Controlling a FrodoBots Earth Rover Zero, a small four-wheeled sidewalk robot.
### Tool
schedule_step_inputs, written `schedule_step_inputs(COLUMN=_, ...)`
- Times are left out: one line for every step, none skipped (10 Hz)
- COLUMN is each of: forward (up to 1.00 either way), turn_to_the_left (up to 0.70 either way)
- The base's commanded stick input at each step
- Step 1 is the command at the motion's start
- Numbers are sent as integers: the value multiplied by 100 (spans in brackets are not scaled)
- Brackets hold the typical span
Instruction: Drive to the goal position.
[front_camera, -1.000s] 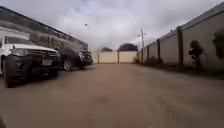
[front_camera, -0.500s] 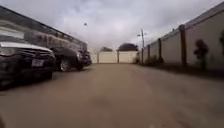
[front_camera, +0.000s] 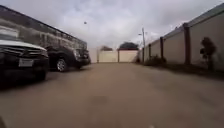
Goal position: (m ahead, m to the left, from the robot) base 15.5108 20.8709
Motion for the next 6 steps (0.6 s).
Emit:
schedule_step_inputs(forward=70, turn_to_the_left=-26)
schedule_step_inputs(forward=70, turn_to_the_left=7)
schedule_step_inputs(forward=70, turn_to_the_left=0)
schedule_step_inputs(forward=70, turn_to_the_left=0)
schedule_step_inputs(forward=70, turn_to_the_left=0)
schedule_step_inputs(forward=70, turn_to_the_left=0)
